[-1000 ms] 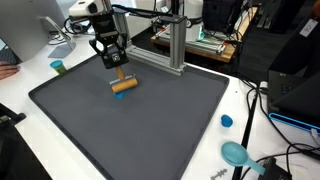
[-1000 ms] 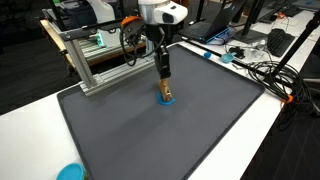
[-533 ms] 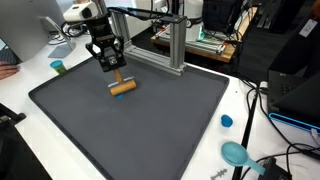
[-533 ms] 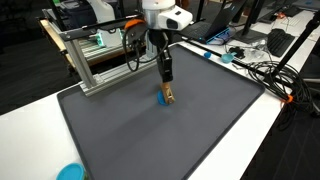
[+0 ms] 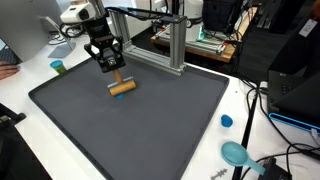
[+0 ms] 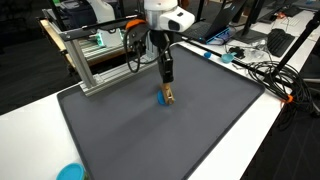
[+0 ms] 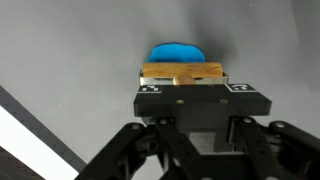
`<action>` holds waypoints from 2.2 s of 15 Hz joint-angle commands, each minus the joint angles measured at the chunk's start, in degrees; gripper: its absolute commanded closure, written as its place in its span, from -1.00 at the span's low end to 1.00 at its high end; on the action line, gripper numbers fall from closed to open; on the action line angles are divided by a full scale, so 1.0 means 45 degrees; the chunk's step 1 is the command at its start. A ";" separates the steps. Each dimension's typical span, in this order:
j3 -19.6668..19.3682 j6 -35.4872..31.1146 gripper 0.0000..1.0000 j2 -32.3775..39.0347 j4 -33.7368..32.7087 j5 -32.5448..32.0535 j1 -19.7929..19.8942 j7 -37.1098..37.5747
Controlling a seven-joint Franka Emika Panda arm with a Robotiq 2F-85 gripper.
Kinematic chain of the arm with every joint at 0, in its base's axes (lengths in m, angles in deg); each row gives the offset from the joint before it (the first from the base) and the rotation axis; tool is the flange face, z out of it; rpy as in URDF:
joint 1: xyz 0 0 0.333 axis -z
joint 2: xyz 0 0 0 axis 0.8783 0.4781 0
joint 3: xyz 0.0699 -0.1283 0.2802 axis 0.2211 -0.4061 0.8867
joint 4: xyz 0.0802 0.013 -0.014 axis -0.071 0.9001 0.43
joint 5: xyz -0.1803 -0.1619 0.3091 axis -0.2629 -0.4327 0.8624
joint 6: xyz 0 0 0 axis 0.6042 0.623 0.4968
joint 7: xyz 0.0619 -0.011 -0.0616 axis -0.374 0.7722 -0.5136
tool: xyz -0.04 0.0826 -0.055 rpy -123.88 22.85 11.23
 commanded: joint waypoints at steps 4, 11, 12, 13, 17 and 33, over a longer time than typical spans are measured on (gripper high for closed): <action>-0.0326 -0.0259 0.56 0.0472 0.0059 -0.0873 -0.0139 0.0504; -0.0557 0.0039 0.56 0.0557 0.0002 -0.2024 -0.0352 0.1624; -0.0587 0.0158 0.56 0.0577 -0.0037 -0.2224 -0.0394 0.1790; -0.0625 0.0308 0.56 0.0608 -0.0101 -0.2431 -0.0426 0.1943; -0.0616 0.0638 0.56 0.0750 -0.0294 -0.2866 -0.0465 0.2281; -0.0025 0.0521 0.56 -0.0809 0.0743 -0.0261 0.0522 0.1122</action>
